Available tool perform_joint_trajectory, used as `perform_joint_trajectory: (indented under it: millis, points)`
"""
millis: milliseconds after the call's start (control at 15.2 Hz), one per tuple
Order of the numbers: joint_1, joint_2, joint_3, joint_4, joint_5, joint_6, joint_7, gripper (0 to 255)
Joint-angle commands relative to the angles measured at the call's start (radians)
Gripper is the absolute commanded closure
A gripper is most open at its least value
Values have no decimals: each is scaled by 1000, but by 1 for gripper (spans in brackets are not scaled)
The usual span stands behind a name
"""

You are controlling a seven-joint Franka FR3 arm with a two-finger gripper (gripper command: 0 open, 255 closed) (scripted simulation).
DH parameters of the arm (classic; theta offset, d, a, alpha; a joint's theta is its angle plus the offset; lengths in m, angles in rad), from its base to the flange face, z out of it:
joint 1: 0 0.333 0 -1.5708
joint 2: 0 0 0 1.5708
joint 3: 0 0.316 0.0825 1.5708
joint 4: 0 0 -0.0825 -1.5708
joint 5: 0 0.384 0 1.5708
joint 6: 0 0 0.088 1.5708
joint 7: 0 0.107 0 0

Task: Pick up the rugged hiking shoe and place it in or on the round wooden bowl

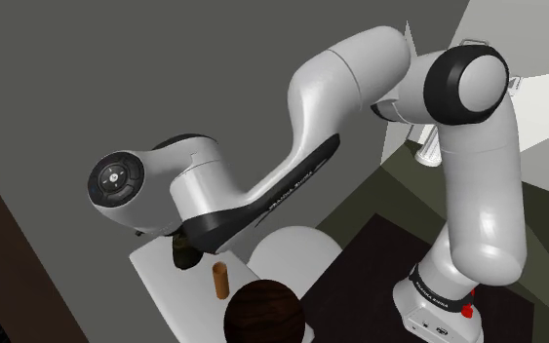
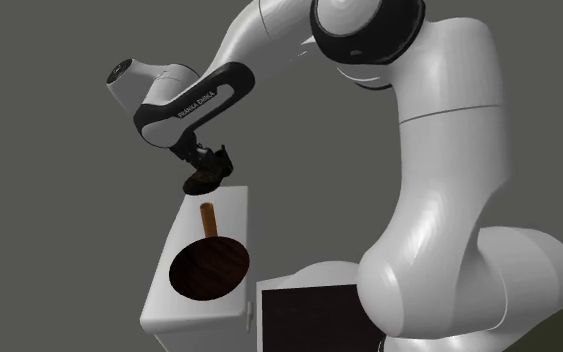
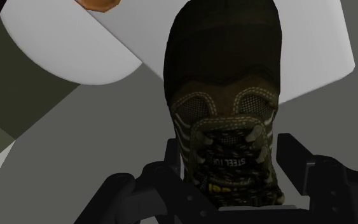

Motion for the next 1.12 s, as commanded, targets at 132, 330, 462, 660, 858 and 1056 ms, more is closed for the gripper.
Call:
perform_joint_trajectory:
  millis: [132, 330, 462, 660, 858, 1056]
  points:
    - [-46, -110, 59, -150, 58, 38, 58, 255]
    - [-79, -198, 112, -256, 115, 70, 93, 255]
    - [-100, -261, 149, -322, 161, 92, 110, 255]
    - [-130, -365, 208, -414, 247, 131, 123, 255]
    - [-150, -492, 263, -499, 365, 175, 110, 255]
    - [-125, -638, 283, -575, 515, 216, 69, 255]
